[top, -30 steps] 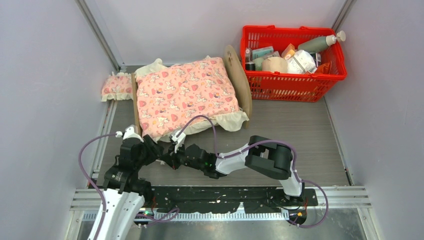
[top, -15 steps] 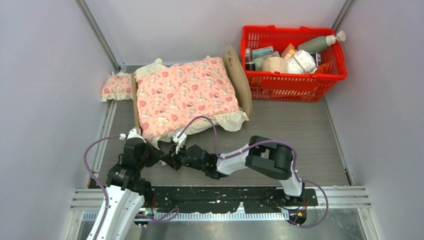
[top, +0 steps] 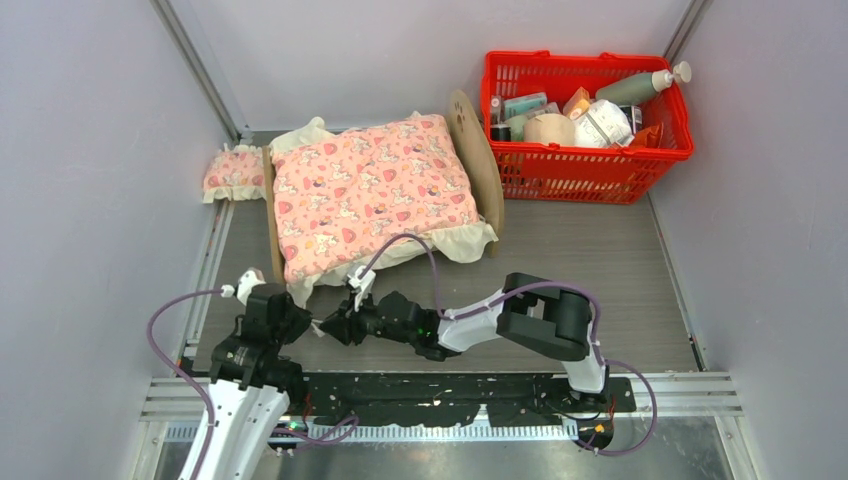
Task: Set up the pet bed
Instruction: Adjust the bed frame at the center of the board.
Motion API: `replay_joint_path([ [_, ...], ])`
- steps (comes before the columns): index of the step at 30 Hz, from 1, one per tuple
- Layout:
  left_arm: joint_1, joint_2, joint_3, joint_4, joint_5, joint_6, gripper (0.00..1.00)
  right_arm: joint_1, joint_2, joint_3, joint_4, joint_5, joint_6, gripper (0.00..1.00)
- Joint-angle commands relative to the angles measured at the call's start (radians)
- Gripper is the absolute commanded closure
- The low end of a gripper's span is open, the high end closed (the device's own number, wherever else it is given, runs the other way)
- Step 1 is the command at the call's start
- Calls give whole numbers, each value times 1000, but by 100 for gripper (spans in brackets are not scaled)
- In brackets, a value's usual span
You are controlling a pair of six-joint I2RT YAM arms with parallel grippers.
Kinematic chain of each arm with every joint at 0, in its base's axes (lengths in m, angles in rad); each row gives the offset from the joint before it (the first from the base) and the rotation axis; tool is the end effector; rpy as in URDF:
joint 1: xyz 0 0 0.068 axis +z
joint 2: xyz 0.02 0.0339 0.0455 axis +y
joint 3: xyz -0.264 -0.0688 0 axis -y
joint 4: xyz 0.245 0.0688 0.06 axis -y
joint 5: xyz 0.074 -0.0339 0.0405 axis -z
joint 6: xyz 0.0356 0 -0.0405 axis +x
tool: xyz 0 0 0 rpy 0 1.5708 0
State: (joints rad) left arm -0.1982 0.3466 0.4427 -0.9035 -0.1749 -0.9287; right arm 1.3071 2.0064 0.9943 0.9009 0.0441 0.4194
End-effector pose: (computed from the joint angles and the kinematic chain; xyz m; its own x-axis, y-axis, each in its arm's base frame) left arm 0.0848 -0.0107 0.2076 -0.4850 -0.7070 -0.5147 -0.5218 0.7063 -0.4784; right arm 0.1113 0.4061 0.1647 -0.4145 0.0254 -0.9097 -0.8587 0.3201 0.4002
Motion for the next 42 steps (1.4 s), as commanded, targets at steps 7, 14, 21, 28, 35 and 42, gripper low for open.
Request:
replay_joint_path([
  [7, 2, -39, -10, 7, -156, -135, 100, -85, -191, -39, -149, 39, 47, 59],
  [14, 2, 39, -71, 230, -195, -134, 100, -220, -243, 95, -597, 90, -72, 59],
  [21, 3, 335, -1, 477, -302, -124, 100, -367, -119, 281, -697, 133, -151, 61],
  [28, 20, 545, 158, 516, -301, -67, 100, -449, -21, 476, -728, 67, -203, 61],
  [35, 21, 430, 120, 370, -194, -16, 100, -377, -123, 271, -499, -76, -192, 64],
  [42, 67, 356, 125, 305, -22, 135, 100, -220, -104, 127, -287, 11, -131, 58],
])
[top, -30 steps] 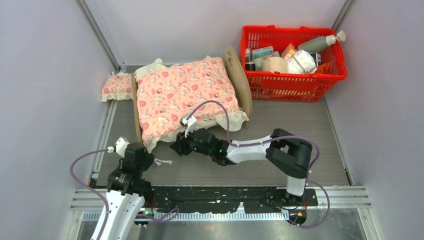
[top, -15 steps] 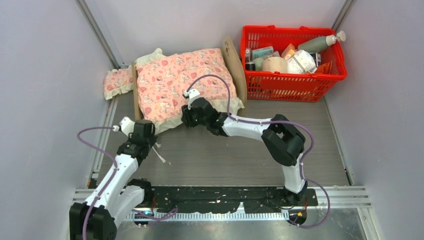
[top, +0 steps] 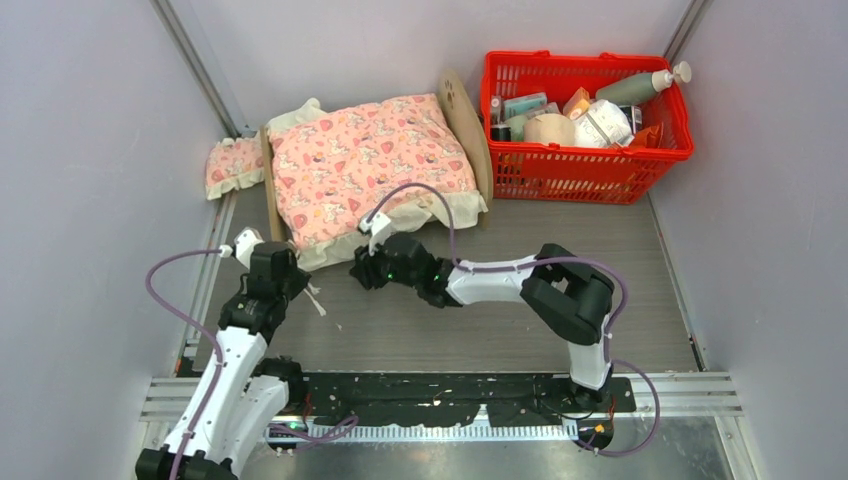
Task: Set up the pet bed
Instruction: Adjust the bed frame at the center of the board, then tie the ropes to the bed frame.
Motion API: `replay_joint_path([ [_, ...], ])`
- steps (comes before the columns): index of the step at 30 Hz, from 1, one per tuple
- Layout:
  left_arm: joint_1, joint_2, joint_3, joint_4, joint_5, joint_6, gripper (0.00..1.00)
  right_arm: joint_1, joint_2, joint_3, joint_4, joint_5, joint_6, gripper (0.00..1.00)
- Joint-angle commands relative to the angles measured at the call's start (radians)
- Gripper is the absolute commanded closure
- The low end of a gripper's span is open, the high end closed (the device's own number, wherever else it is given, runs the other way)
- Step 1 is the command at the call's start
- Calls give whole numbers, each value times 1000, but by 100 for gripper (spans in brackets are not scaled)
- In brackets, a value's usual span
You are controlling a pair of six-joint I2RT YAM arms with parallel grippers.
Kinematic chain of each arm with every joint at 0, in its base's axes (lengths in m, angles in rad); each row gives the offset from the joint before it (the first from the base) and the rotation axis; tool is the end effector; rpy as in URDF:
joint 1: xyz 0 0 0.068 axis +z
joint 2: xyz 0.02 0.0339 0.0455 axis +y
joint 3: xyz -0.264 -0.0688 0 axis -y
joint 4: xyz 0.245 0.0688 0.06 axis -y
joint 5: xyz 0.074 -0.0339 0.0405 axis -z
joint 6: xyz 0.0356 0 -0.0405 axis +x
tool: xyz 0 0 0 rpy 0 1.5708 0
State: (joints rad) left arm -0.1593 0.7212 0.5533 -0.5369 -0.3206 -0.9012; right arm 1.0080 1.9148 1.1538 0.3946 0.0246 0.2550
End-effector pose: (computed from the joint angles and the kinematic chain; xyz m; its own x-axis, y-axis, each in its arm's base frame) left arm 0.1552 -0.0136 0.2362 -0.3292 -0.7008 -0.6329 -0.5552 0.6858 -0.4705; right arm 0.2302 0.3633 0.1973 -0.3952 -0.1538 -0.9057 -0.7581 0.6114 0.2270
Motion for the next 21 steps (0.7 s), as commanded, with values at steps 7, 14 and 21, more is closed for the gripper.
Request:
replay_joint_path([
  [7, 103, 46, 83, -154, 275, 208, 100, 163, 149, 26, 370, -45, 18, 55],
  [14, 202, 20, 97, -149, 392, 292, 100, 195, 253, 35, 454, -65, -36, 49],
  [21, 207, 44, 88, -156, 413, 297, 100, 222, 345, 85, 471, -29, -91, 49],
])
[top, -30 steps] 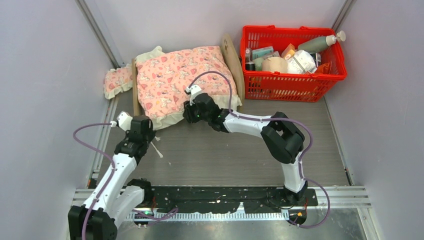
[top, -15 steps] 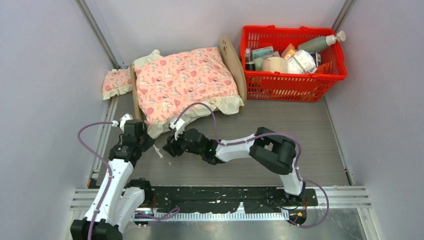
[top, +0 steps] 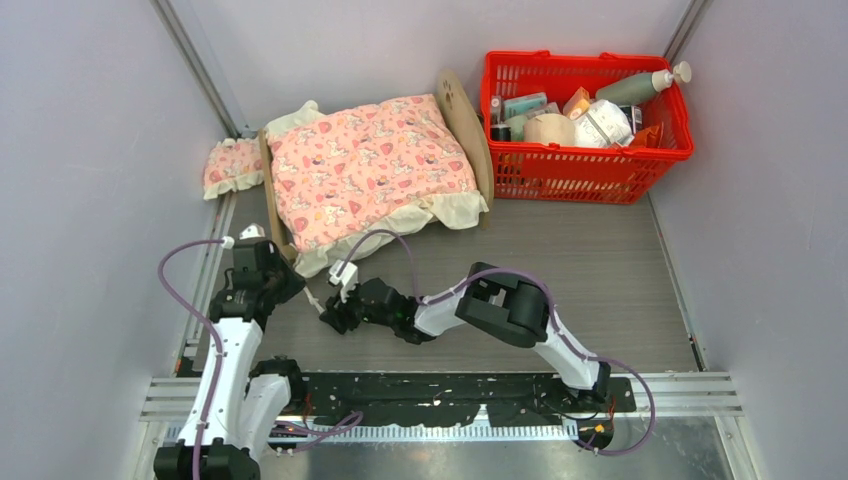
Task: Set up the pet bed
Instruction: Tie the ropes to the bed frame.
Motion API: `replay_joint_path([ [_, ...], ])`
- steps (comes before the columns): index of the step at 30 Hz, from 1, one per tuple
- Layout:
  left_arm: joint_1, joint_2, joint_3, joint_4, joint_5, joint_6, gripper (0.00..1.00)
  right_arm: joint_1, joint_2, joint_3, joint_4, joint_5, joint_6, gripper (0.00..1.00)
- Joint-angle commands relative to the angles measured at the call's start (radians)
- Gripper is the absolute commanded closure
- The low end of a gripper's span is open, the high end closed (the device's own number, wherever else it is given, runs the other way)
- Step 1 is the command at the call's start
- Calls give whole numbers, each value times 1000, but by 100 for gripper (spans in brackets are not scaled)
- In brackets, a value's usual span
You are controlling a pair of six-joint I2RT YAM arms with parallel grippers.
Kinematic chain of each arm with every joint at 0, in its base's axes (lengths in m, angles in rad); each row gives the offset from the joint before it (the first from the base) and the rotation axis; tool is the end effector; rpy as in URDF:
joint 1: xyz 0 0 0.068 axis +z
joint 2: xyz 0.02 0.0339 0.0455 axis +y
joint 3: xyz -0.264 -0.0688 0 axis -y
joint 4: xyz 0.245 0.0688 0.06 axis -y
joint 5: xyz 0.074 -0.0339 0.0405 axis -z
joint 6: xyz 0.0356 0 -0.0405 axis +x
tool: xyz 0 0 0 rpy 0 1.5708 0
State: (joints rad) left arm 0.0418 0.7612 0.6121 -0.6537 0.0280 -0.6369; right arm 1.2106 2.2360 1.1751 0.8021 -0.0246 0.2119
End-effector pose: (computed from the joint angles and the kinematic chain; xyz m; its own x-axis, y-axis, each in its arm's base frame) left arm 0.1561 0.0055 0.2397 -0.5645 -0.6186 -0.5465 -0.4454 0.7857 -0.4293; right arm 0.1616 0.4316 0.1086 -0.2867 -0.1647 -0.9438 -0.9038 0.3731 0.2095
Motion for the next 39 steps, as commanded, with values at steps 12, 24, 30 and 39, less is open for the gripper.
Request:
replay_joint_path([
  [12, 19, 31, 61, -115, -73, 29, 100, 8, -14, 31, -31, 206, -4, 95],
  [24, 35, 103, 64, -82, 14, 70, 100, -28, -225, -37, 40, 53, -14, 95],
  [30, 35, 125, 60, -103, -11, 60, 100, -30, -257, -18, 31, -22, -11, 95],
  [39, 38, 127, 46, -141, -142, 20, 100, -31, -241, 40, 35, -83, 32, 95],
])
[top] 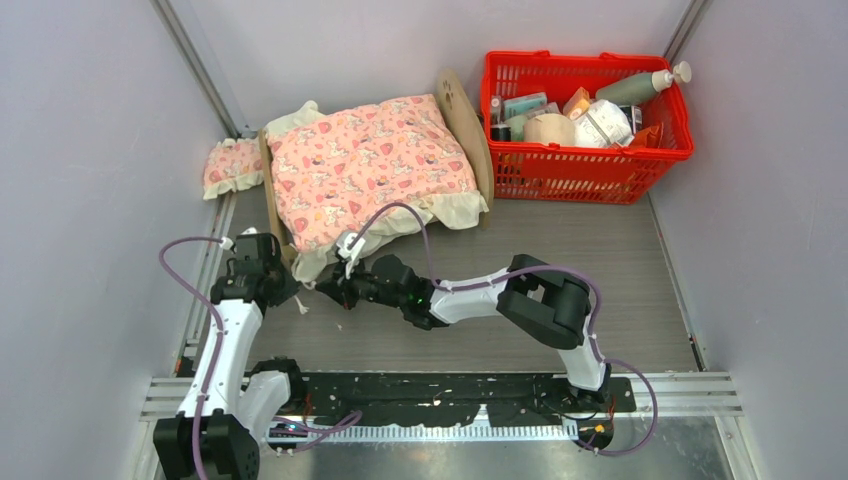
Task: Set up the pet bed
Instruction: Tie the ropes to the bed frame.
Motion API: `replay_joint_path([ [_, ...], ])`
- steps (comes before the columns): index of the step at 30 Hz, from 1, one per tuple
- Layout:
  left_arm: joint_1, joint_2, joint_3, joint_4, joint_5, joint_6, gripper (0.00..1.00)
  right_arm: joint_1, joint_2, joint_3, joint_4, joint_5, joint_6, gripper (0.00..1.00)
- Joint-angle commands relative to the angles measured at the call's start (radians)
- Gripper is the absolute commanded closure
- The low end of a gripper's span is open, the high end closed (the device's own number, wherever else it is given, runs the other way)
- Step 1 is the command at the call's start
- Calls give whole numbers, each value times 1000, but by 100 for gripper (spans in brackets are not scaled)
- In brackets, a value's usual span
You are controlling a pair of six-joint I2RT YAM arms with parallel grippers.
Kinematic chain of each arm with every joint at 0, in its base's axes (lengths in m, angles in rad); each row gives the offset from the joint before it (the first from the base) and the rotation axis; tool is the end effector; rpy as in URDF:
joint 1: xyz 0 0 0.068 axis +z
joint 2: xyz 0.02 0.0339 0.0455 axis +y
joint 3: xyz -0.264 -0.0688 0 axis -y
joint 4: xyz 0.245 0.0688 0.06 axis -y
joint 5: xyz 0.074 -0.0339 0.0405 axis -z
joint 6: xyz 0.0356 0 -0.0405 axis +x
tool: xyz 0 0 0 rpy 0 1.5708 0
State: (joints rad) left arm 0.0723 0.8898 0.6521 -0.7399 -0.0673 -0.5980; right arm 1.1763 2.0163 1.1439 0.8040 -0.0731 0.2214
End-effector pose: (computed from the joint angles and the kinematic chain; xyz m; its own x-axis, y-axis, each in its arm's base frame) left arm 0.1666 0.0145 0.2284 -0.6218 -0.6082 -0.4934 -0.5561 0.7865 -0.2686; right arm 0.1692 0.4132 0.1952 -0.2340 0.0078 -0.9722 -0.9198 0.3222 0.2240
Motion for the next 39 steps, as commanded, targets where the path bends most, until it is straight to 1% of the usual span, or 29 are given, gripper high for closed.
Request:
replay_joint_path([
  [1, 9, 2, -1, -50, -49, -23, 100, 1, -16, 89, 30, -38, 31, 95],
  [4, 13, 14, -11, -46, -52, -25, 100, 0, 6, 119, 24, -45, 50, 95],
  [11, 15, 11, -17, -53, -110, -44, 100, -2, 13, 136, 25, -55, 62, 95],
  [14, 15, 5, -25, -43, -102, -63, 100, -11, 30, 149, 23, -48, 80, 95],
  [18, 17, -11, -39, -31, -72, -75, 99, -34, 66, 162, 8, 0, 109, 95],
  [24, 19, -43, -50, -21, -117, -83, 87, -64, 140, 224, -31, -29, 92, 95],
  [25, 20, -46, -51, -17, -117, -85, 84, -68, 146, 240, -39, -31, 84, 95],
  [27, 20, -47, -51, -15, -114, -90, 74, -73, 160, 257, -53, -34, 80, 95],
  [28, 20, -45, -50, -15, -114, -91, 72, -74, 170, 264, -58, -37, 79, 95],
  [30, 20, -48, -42, -11, -110, -81, 71, -77, 184, 279, -71, -40, 73, 95],
  [32, 20, -69, -37, 15, -83, -36, 70, -78, 196, 293, -76, -41, 67, 95],
  [37, 21, -171, -15, 133, 77, 96, 69, -78, 220, 325, -76, -44, 73, 95],
  [39, 21, -216, -22, 181, 109, 122, 67, -79, 229, 336, -76, -35, 77, 95],
])
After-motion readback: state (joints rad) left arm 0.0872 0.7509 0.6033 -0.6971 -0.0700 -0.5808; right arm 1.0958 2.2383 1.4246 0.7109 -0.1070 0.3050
